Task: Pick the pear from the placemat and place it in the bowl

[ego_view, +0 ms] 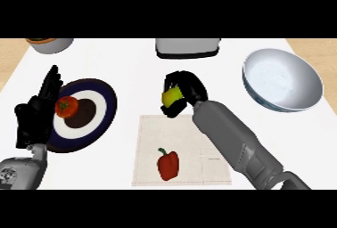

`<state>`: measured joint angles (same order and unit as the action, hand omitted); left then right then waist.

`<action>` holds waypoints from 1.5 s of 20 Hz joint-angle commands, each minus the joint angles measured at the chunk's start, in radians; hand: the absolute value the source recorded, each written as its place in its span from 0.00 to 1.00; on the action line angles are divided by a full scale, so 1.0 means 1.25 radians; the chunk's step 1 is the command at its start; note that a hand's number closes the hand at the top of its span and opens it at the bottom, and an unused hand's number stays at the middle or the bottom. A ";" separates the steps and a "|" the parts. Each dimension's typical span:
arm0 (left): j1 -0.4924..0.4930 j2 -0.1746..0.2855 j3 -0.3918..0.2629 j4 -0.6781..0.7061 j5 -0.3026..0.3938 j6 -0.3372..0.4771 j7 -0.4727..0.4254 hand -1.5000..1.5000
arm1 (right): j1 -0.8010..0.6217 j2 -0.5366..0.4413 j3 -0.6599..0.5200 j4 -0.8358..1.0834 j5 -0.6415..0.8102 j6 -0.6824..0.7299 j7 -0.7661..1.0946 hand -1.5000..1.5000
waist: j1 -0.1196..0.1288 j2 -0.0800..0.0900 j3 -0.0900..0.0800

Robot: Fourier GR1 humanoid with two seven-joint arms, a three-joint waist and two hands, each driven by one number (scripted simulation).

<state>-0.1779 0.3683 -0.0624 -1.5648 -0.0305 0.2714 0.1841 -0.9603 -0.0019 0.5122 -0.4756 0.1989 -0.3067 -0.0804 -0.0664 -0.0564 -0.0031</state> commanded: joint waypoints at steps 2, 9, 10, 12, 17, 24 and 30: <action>0.025 0.007 0.016 -0.001 0.005 0.000 -0.015 0.50 | 0.008 0.001 -0.003 -0.116 -0.001 -0.175 0.172 1.00 | -0.014 -0.005 -0.001; 0.040 0.024 0.030 -0.027 0.010 -0.011 0.000 0.50 | -0.004 -0.040 0.029 -0.253 0.107 -0.288 0.423 1.00 | -0.024 0.005 0.001; 0.029 0.017 0.020 -0.047 0.009 -0.009 0.019 0.50 | 0.037 -0.069 0.037 -0.292 0.118 -0.297 0.424 1.00 | -0.025 0.008 0.002; 0.066 -0.007 0.009 -0.049 0.002 0.004 -0.023 0.50 | 0.079 -0.132 0.035 -0.367 0.129 -0.289 0.471 1.00 | -0.014 0.016 0.001; -0.004 -0.001 0.029 -0.010 0.005 -0.008 -0.012 0.50 | 0.181 -0.273 -0.012 -0.577 0.145 -0.313 0.531 1.00 | -0.002 0.031 0.002; -0.005 -0.041 -0.015 -0.064 -0.041 0.011 0.011 0.50 | 0.301 -0.470 -0.147 -0.667 0.130 -0.272 0.458 1.00 | 0.043 0.043 0.003; 0.010 -0.023 0.013 -0.061 -0.013 -0.044 -0.015 0.50 | 0.330 -0.517 -0.212 -0.550 0.159 -0.260 0.361 1.00 | 0.056 0.045 0.003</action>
<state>-0.1957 0.3387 -0.0543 -1.6085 -0.0523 0.2330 0.1718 -0.5714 -0.5896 0.2928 -1.2139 0.3680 -0.6501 0.4105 -0.0087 -0.0014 0.0004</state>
